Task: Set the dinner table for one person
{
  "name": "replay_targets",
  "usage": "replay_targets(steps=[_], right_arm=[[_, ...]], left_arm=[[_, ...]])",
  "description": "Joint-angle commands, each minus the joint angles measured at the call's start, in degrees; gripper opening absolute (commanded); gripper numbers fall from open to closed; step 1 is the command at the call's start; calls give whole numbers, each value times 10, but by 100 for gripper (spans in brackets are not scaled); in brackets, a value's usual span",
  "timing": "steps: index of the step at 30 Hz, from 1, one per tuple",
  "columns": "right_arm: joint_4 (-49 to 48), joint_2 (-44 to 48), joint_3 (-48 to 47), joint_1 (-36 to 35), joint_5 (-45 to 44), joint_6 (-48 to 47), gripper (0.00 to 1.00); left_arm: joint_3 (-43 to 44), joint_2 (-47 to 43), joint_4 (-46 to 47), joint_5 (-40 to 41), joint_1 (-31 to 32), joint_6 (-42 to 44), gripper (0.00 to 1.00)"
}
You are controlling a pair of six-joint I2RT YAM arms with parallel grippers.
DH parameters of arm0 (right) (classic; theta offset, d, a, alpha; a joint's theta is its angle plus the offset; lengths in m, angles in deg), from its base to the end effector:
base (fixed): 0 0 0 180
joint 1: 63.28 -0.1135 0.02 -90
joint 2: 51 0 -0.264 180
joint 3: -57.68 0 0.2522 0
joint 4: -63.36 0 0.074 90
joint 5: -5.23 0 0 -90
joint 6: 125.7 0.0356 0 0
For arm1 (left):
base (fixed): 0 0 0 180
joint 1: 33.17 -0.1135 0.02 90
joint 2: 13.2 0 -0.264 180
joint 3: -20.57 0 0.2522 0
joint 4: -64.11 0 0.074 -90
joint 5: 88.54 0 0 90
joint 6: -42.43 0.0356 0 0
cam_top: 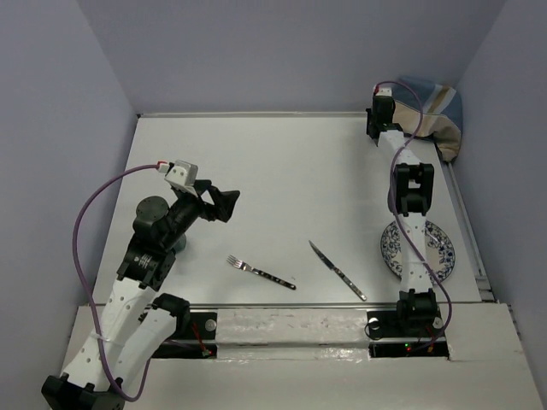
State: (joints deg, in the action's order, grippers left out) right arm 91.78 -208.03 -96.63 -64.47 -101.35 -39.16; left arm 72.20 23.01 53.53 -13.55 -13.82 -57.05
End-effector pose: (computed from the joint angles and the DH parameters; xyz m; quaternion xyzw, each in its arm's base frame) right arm 0.6076 0.0025 0.1486 0.0358 0.8640 -0.1352 0.4836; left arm 0.1461 -0.0611 0.3457 0.1535 0.6601 -0.2673 0.6850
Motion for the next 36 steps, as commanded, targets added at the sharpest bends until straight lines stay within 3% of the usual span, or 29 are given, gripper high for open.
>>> replay_targets(steps=[1,6,11,13,16,21,25,33,36], right_arm=[[-2,45,40,1,38,-4,0],[-49,197,118,-45,189,-10,0],[-29,366,186,-126,250,-67,0],[-23,462,267,-163,301,-62,0],[-27,576,416,-201,352,-10,0],[-127,700,728,-218,363,109,0],[-88,758,824,-224,317,154,0],[-44,875,914,-224,101,189,0],[-53,879,921,-224,115,189,0]], left_arm=[[18,-6,31,-10,-5,-1,99],[19,-2,48,-16,-14,-42,99],[28,5,54,2,-20,-97,99],[21,4,67,6,-20,-129,99],[-2,9,92,13,-20,-184,89],[-32,33,112,28,-20,-256,78],[-74,44,140,47,-16,-294,77],[-72,131,174,153,44,-299,78],[-59,204,190,193,68,-298,78]])
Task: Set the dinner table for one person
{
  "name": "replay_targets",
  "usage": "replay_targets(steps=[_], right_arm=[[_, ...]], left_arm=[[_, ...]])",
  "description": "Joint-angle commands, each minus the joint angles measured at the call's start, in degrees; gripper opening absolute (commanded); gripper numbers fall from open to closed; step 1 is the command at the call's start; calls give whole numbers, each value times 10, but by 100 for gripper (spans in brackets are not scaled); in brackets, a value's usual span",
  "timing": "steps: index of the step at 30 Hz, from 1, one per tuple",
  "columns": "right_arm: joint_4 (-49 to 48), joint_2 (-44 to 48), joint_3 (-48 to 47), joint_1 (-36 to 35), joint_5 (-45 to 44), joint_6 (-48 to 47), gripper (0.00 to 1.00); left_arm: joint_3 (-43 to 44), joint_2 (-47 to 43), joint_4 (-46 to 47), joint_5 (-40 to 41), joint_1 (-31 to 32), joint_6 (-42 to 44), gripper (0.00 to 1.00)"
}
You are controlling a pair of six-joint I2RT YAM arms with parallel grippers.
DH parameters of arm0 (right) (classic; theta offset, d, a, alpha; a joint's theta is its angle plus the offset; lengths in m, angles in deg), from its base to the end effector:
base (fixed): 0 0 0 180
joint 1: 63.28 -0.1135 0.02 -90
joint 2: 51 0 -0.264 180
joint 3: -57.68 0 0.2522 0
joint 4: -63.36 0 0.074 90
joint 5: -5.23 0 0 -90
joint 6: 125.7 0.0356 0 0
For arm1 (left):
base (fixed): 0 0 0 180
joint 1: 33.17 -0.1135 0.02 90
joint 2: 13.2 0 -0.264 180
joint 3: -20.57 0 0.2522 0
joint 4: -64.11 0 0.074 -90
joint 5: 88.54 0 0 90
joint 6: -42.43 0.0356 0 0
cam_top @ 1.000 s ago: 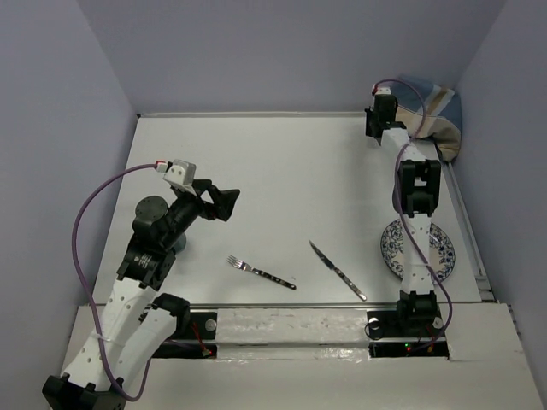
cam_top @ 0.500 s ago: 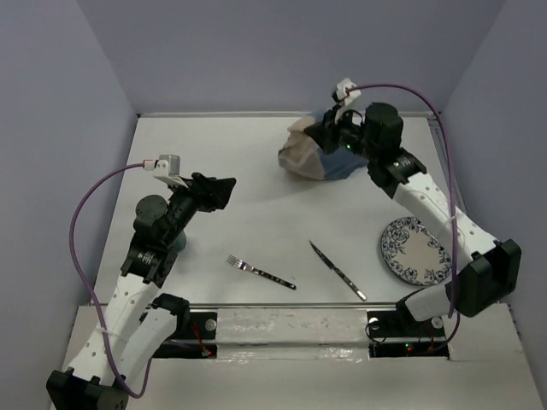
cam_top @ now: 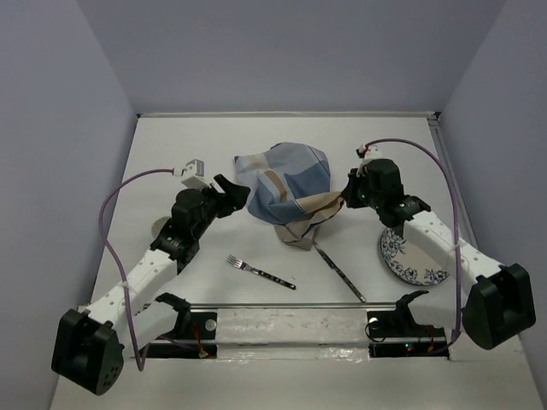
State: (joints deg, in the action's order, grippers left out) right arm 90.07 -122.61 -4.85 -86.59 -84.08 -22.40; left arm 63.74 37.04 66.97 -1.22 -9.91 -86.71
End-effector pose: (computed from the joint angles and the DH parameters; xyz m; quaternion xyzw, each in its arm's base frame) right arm 0.2521 0.1091 0.2601 -0.0804 0.8865 0.1482 0.4309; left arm 0.1929 -0.0847 0.2774 -0.0854 0.7276 -0.3672 0.5732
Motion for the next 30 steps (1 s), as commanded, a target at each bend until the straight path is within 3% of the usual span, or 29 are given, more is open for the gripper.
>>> replay_targets(steps=[1,6,12,20,23,27,30], right_arm=[[-40,33,6,-2,-59,24,0],[-48,88,27,-2,-122,50,0],[-75,107,34,-2,-69,51,0],[-100,111,44,-2,-37,55,0],[-102,114,45,-2,-32,56,0],[-104,114,44,-2,-33,56,0],[-105,106,31,-2,-50,55,0]], left_arm=[[33,101,59,87,32,-2,78],[55,191,74,145,39,-4,77],[99,299,74,174,46,14,77],[235,468,40,212,45,55,77],[279,517,30,198,43,61,73],[315,558,15,198,35,65,59],[326,572,13,198,28,66,59]])
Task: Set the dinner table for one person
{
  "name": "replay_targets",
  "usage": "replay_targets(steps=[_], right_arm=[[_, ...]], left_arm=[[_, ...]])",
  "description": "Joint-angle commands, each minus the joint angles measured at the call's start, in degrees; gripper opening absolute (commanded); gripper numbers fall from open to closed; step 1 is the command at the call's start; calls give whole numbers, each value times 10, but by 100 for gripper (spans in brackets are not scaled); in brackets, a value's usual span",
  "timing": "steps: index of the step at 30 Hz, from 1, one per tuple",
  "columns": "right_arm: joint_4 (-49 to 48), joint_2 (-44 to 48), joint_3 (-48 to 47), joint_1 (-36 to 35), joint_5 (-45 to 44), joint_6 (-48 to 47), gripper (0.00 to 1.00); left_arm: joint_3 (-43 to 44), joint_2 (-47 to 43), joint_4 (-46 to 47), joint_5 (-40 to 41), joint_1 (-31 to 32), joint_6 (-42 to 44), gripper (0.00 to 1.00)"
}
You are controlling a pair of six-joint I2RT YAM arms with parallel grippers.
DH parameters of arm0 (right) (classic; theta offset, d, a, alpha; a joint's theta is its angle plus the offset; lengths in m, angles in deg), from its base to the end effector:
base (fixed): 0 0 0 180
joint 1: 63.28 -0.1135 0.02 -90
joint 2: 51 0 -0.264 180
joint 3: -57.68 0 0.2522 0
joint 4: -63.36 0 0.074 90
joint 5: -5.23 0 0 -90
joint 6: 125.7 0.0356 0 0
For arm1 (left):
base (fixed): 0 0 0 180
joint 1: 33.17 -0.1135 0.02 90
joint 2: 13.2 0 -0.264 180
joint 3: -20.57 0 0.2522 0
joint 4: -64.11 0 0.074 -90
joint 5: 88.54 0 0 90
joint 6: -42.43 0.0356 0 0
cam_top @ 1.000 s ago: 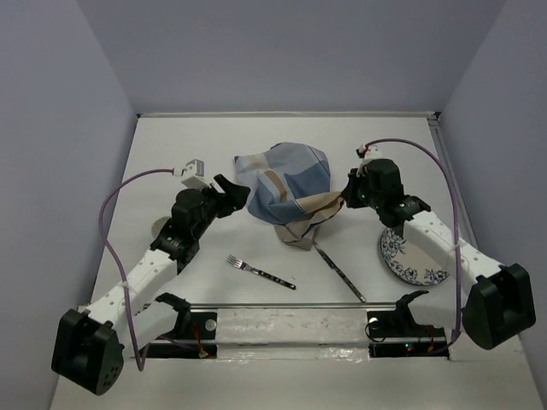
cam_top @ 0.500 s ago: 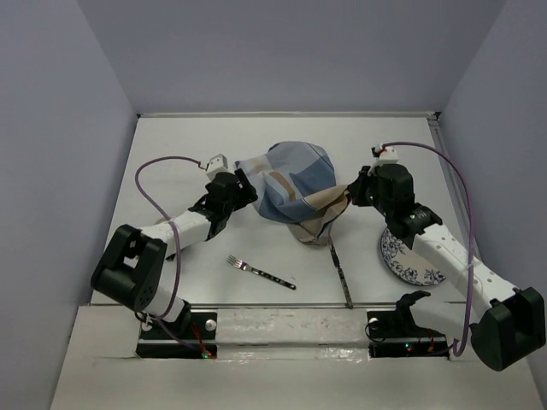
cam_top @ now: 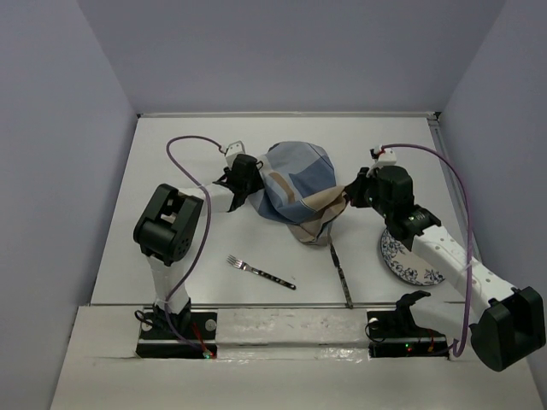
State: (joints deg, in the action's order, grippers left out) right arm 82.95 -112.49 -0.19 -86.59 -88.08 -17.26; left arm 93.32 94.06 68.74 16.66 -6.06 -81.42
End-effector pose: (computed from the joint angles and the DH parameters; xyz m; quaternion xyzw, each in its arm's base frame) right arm 0.2271 0.0956 0.2864 -0.0196 0.8345 0.1735 0.5227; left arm 0.3604 -0.1740 0.1687 -0.1166 0.8525 -0.1532 0.4860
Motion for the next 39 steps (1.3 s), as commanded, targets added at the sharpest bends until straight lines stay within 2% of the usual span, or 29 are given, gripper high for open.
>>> replay_targets(steps=[1,2,3,4,7,11,12,14,15,17,24,26,29,30,31,34,36,37,39], right_arm=[[-34,-4,-21,-2,-18,3,0],[-35,-10,-29,-2,-20,3,0],[-44,-29,-41,-2,-28,2,0],[-51,-41,-48,-2,-33,2,0],[-51,-90,-87,-2,-44,-2,0],[-70,-105,-106,-2,-36,-1,0],[-74,-103,-104,-2,-35,-3,0],[-77,-102,-102,-2,-40,-6,0],[-77,-102,-102,-2,-40,-9,0],[-77,-102,-100,-2,-35,-9,0],[-78,-98,-98,-2,-36,-13,0],[-79,-96,-101,-2,-28,-13,0],[-84,-104,-114,-2,-29,-16,0],[-90,-107,-120,-2,-37,-23,0],[-99,-112,-124,-2,-43,-30,0],[-140,-155,-153,18,-47,-66,0],[-154,-213,-228,42,-22,-87,0],[-154,-230,-303,42,-22,-100,0],[-140,-264,-389,49,-22,-134,0]], left_arm=[[32,4,-7,19,-13,15,53],[34,6,-5,18,-14,18,37],[38,8,-2,22,-15,26,6],[49,12,-5,25,-16,30,0],[58,23,-12,19,-27,36,0],[19,-5,1,13,-35,38,1],[11,-20,3,10,-37,39,25],[-8,-38,3,1,-40,39,49],[-15,-42,9,-3,-40,39,66],[-25,-44,9,-20,-40,37,72],[-38,-36,11,-14,-46,33,70],[-19,-21,2,-18,-48,36,61],[30,12,2,-20,-48,35,40],[39,22,0,-20,-52,33,12],[46,24,1,-22,-56,32,0],[82,-5,6,-56,-93,14,0],[132,-51,-12,-64,-103,22,0],[160,-62,-30,-64,-111,31,0],[255,-89,-66,-65,-116,49,0]])
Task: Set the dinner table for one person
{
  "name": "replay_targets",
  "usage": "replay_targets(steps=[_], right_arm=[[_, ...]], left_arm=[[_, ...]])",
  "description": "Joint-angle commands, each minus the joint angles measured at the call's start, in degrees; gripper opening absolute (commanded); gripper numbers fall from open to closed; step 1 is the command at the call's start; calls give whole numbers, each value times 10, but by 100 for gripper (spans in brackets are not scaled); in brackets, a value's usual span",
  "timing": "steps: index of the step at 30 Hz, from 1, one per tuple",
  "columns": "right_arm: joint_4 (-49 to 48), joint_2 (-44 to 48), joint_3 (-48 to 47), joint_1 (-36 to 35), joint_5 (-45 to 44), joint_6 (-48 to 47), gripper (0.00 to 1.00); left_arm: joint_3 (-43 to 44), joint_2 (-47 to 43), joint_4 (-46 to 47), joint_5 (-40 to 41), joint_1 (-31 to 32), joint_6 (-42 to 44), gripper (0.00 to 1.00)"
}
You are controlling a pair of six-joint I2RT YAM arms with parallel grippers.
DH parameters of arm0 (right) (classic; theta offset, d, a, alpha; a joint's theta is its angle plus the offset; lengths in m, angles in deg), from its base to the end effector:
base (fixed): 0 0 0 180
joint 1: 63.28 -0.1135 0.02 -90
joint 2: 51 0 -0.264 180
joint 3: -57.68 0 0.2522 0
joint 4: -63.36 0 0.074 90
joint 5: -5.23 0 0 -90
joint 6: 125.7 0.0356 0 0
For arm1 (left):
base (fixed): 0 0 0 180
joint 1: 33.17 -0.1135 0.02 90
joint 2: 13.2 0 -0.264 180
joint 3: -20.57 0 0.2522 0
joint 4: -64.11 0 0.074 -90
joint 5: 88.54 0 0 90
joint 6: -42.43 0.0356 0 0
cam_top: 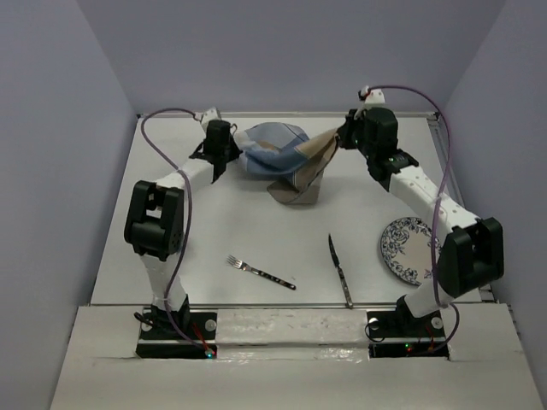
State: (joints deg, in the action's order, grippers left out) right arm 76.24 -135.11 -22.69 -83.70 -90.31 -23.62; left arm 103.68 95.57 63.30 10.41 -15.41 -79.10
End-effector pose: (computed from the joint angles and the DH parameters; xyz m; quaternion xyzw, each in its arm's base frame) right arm 0.3287 0.1187 0.3284 -0.0294 0.8009 0.1298 0.5838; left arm 0.4112 -0.1259 0.2056 -0.1424 0.8366 -0.1586 0.5047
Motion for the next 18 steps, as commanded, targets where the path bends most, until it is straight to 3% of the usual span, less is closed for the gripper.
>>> replay_targets(steps=[1,2,5,8,12,13,16,18], right_arm=[[-62,-61,-209,20,0,-109,0],[-43,-69,-286,20,3,-146,0],[-44,-54,-351,20,11,-194,0],[-51,-6,-325,20,44,-252,0],[-78,71,-149,14,74,-239,0],[-96,86,-47,14,74,-220,0],[-131,105,80,14,35,-145,0],[-121,99,122,8,25,-87,0]], left_arm=[[182,-111,-43,-2,-27,43,0],[231,-127,-63,-2,-28,59,0],[292,-152,-87,-2,-31,84,0],[296,-167,-105,-16,-32,104,0],[220,-196,-102,-10,-32,111,51],[202,-199,-107,-6,-32,115,76],[107,-225,-94,-2,-32,102,89],[15,-254,-52,-8,-32,74,89]])
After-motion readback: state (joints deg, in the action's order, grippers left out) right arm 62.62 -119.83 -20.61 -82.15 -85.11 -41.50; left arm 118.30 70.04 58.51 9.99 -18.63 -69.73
